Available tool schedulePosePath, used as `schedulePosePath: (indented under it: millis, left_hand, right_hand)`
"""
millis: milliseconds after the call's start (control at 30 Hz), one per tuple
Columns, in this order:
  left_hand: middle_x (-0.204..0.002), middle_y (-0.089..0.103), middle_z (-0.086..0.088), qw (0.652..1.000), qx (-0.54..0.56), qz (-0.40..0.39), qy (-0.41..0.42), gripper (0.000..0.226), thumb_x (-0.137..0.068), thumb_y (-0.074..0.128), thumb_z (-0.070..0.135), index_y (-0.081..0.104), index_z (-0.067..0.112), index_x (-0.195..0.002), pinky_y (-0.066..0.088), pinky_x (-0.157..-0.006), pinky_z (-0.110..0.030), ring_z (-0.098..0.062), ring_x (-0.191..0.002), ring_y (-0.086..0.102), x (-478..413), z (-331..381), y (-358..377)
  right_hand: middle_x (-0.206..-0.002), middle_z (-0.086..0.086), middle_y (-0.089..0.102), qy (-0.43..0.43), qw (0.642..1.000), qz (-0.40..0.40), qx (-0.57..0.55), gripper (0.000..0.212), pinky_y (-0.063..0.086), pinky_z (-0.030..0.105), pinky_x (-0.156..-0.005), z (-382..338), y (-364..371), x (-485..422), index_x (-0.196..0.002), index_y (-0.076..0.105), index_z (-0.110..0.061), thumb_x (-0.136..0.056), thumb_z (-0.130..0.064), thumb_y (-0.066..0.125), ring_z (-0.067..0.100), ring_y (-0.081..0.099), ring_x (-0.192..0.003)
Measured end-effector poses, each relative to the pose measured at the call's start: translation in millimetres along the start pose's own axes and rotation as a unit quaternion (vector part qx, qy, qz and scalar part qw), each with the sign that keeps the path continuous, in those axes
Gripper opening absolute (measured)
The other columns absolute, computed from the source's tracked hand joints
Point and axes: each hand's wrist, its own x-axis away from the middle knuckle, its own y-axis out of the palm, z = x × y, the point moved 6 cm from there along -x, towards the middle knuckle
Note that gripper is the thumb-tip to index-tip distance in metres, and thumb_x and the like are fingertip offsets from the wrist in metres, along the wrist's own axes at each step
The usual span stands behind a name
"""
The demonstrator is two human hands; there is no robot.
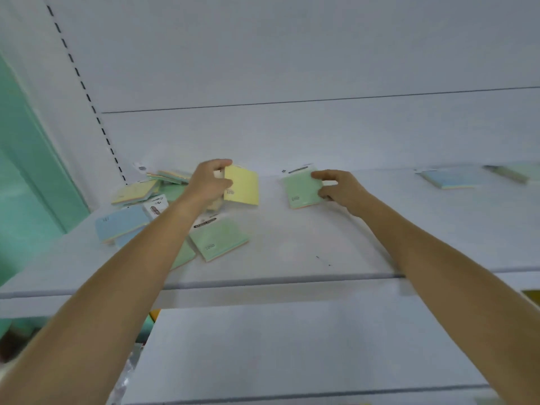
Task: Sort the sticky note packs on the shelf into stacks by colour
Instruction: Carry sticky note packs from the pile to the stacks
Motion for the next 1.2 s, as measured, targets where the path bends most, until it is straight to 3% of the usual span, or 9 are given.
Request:
schedulePosePath:
  millis: [133, 233, 333, 467, 700, 833, 933, 1067, 1200]
  left_hand:
    - [-0.135, 0.050, -0.008, 0.996, 0.077, -0.004, 0.037, 0.048, -0.081, 0.057, -0.005, 0.054, 0.013, -0.126, 0.049, -0.097, -0.049, -0.032, -0.115, 0.056, 4.1, 33.3, 39.1]
    - [-0.133, 0.050, -0.008, 0.992, 0.111, -0.032, 0.055, 0.048, -0.083, 0.056, -0.005, 0.054, 0.013, -0.127, 0.051, -0.094, -0.047, -0.020, -0.096, 0.062, 15.6, 61.5, 84.8]
    - [-0.123, 0.051, -0.005, 0.987, 0.129, -0.063, 0.069, 0.048, -0.084, 0.055, -0.005, 0.053, 0.014, -0.127, 0.058, -0.071, -0.027, -0.004, -0.063, 0.065, 22.8, 86.9, 134.2]
    - [-0.135, 0.048, -0.012, 0.983, 0.156, -0.070, 0.068, 0.047, -0.084, 0.056, -0.005, 0.053, 0.014, -0.127, 0.055, -0.059, -0.015, -0.021, -0.085, 0.061, 29.8, 117.7, 202.2]
    - [-0.140, 0.041, -0.009, 0.980, 0.169, -0.083, 0.063, 0.048, -0.083, 0.056, -0.004, 0.052, 0.012, -0.128, 0.057, -0.077, -0.033, -0.028, -0.109, 0.058, 45.3, 161.2, 324.1]
    - [-0.140, 0.041, -0.008, 0.978, 0.171, -0.106, 0.059, 0.048, -0.084, 0.056, -0.003, 0.051, 0.014, -0.129, 0.055, -0.071, -0.024, -0.025, -0.097, 0.060, 47.6, 175.5, 372.8]
    - [-0.139, 0.043, -0.008, 0.977, 0.167, -0.116, 0.059, 0.047, -0.083, 0.057, -0.002, 0.053, 0.015, -0.127, 0.053, -0.080, -0.032, -0.028, -0.100, 0.061, 36.7, 185.3, 398.8]
    - [-0.138, 0.046, -0.010, 0.975, 0.172, -0.130, 0.059, 0.045, -0.083, 0.057, -0.002, 0.055, 0.015, -0.125, 0.052, -0.092, -0.041, -0.032, -0.114, 0.058, 17.4, 199.9, 427.9]
    - [-0.136, 0.048, -0.011, 0.973, 0.172, -0.138, 0.075, 0.044, -0.083, 0.058, -0.002, 0.055, 0.015, -0.124, 0.056, -0.080, -0.032, -0.028, -0.100, 0.061, 0.5, 213.2, 452.0]
  right_hand:
    - [-0.114, 0.004, 0.052, 0.004, 0.997, 0.063, -0.033, 0.045, 0.047, 0.040, -0.099, 13.3, -59.3, 20.4, -0.123, 0.057, -0.014, -0.084, 0.008, 0.050, 0.021, 0.053, -0.093]
    - [-0.120, 0.009, 0.054, 0.005, 0.993, 0.106, -0.054, 0.046, 0.044, 0.047, -0.102, 26.0, -111.6, 32.7, -0.123, 0.058, -0.015, -0.083, 0.008, 0.050, 0.021, 0.052, -0.092]
    - [-0.134, 0.015, 0.051, 0.001, 0.989, 0.133, -0.073, 0.047, 0.044, 0.042, -0.102, 39.0, -163.8, 42.8, -0.125, 0.056, -0.010, -0.084, 0.011, 0.048, 0.021, 0.050, -0.095]
    - [-0.136, 0.016, 0.048, -0.005, 0.987, 0.142, -0.077, 0.046, 0.048, 0.032, -0.093, 61.4, -234.2, 53.8, -0.126, 0.054, -0.006, -0.084, 0.012, 0.047, 0.019, 0.050, -0.099]
    - [-0.115, 0.007, 0.050, 0.017, 0.986, 0.155, -0.059, 0.048, 0.046, 0.033, -0.094, 112.7, -346.9, 65.6, -0.127, 0.053, -0.006, -0.084, 0.014, 0.045, 0.019, 0.048, -0.096]
    - [-0.116, 0.005, 0.049, 0.031, 0.985, 0.163, -0.048, 0.048, 0.049, 0.028, -0.083, 137.5, -390.4, 61.6, -0.127, 0.053, -0.006, -0.084, 0.013, 0.045, 0.019, 0.049, -0.099]
    - [-0.119, 0.003, 0.047, 0.039, 0.980, 0.191, -0.034, 0.047, 0.046, 0.039, -0.101, 151.1, -422.9, 50.1, -0.128, 0.052, -0.008, -0.085, 0.010, 0.046, 0.019, 0.049, -0.102]
    - [-0.132, 0.018, 0.051, 0.061, 0.969, 0.238, -0.019, 0.046, 0.040, 0.053, -0.104, 161.5, -457.1, 32.1, -0.129, 0.051, -0.009, -0.086, 0.007, 0.047, 0.025, 0.054, -0.102]
    - [-0.132, 0.016, 0.053, 0.057, 0.966, 0.251, 0.024, 0.046, 0.047, 0.024, -0.077, 163.2, -475.3, 6.3, -0.129, 0.053, -0.009, -0.085, 0.006, 0.048, 0.019, 0.048, -0.094]
